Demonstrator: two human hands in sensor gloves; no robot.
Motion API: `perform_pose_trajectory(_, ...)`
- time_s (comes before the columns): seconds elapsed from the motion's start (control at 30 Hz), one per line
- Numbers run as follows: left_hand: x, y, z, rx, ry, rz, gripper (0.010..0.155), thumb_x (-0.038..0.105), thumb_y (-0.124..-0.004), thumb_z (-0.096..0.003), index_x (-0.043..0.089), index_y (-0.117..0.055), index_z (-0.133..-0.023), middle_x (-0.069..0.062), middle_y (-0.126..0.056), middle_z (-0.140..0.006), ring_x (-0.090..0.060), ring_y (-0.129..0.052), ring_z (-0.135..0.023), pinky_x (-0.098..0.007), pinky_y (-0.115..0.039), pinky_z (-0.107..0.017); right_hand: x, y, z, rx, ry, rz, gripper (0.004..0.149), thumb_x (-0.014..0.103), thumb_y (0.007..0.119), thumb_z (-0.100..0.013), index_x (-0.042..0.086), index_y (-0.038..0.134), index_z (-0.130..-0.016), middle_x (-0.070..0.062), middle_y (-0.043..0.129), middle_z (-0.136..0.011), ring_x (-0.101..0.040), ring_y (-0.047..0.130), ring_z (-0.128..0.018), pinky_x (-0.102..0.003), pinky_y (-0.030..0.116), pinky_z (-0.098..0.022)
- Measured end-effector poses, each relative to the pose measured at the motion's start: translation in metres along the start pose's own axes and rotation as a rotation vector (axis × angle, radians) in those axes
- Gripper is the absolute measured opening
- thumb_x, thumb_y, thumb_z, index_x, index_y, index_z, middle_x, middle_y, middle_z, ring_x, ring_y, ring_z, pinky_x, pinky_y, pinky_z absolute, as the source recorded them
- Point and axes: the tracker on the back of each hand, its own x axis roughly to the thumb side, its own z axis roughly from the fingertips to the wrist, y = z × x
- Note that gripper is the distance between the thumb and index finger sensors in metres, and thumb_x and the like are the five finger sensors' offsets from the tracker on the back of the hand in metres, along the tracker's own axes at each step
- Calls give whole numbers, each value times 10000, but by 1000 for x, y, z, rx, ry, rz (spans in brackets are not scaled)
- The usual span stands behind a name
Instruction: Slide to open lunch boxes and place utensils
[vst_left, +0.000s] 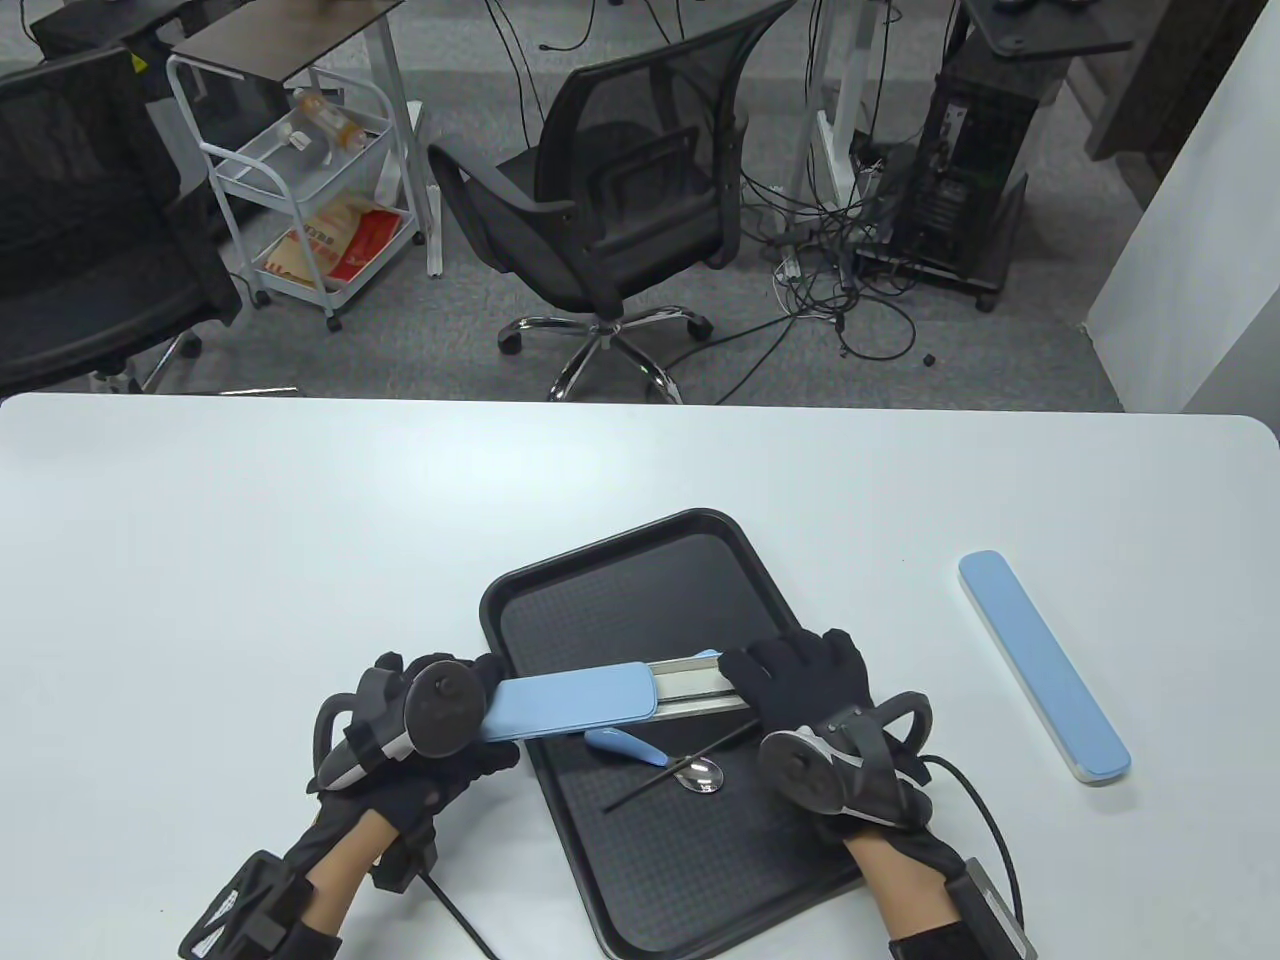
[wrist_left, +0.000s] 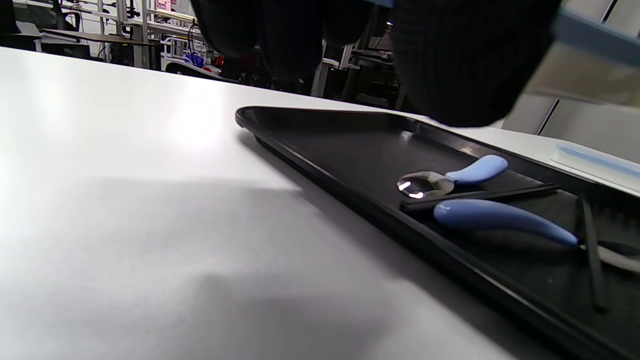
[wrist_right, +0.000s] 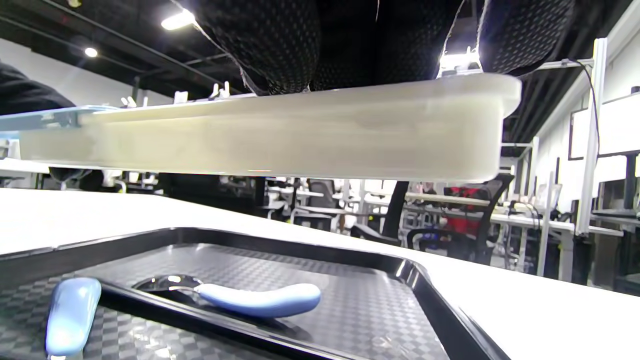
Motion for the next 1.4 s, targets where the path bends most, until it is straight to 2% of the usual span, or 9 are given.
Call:
perform_pose_trajectory(0.1, -4, 1, 0, 4, 18, 19, 897, 584, -920, -414, 217, -488, -1109, -39, -663, -1091, -346, -608, -1099, -742, -374, -777, -5, -7, 1, -49, 16, -11, 418, 224, 815, -551, 241, 780, -967, -93, 810, -990, -405, 779, -920, -709, 631, -654)
perform_pose_trajectory(0.27, -13, 2, -1, 13, 71, 53, 898, 572, -927, -415, 213, -486, -1110, -46, -657, -1093, -353, -597, -1102, -745, -354, -780, -11, -9, 2, -59, 35, -28, 432, 243, 829, -547, 233, 771, -974, -100, 809, -990, -411, 781, -917, -705, 636, -651)
perform_pose_trajectory(0.43, -21, 3, -1, 32, 121, 90, 897, 563, -931, -418, 209, -484, -1111, -52, -651, -1095, -358, -584, -1106, -746, -341, -783, -13, 6, 2, 34, 25, -23, 447, 264, 855, -537, 229, 772, -975, -100, 815, -986, -411, 786, -916, -705, 637, -651)
perform_pose_trajectory(0.77, -34, 3, -2, 29, 172, 142, 899, 549, -937, -420, 204, -478, -1113, -60, -640, -1101, -368, -563, -1112, -752, -318, -786, -17, 52, 6, 337, 27, 61, 467, 284, 878, -527, 234, 773, -980, -106, 786, -1020, -427, 751, -946, -712, 621, -657)
perform_pose_trajectory(1.27, -33, 1, -2, 10, 178, 130, 900, 545, -938, -421, 204, -476, -1114, -61, -635, -1103, -369, -537, -1122, -748, -305, -791, 7, 82, 1, 446, -91, 246, 453, 288, 888, -521, 254, 797, -964, -93, 771, -1035, -419, 727, -964, -709, 606, -669)
perform_pose_trajectory(1.4, -33, 1, -2, 5, 180, 129, 900, 543, -938, -423, 204, -475, -1115, -64, -635, -1103, -372, -532, -1124, -749, -305, -790, 12, 82, -1, 412, -124, 278, 413, 283, 904, -510, 255, 842, -918, -73, 831, -983, -402, 761, -944, -696, 624, -667)
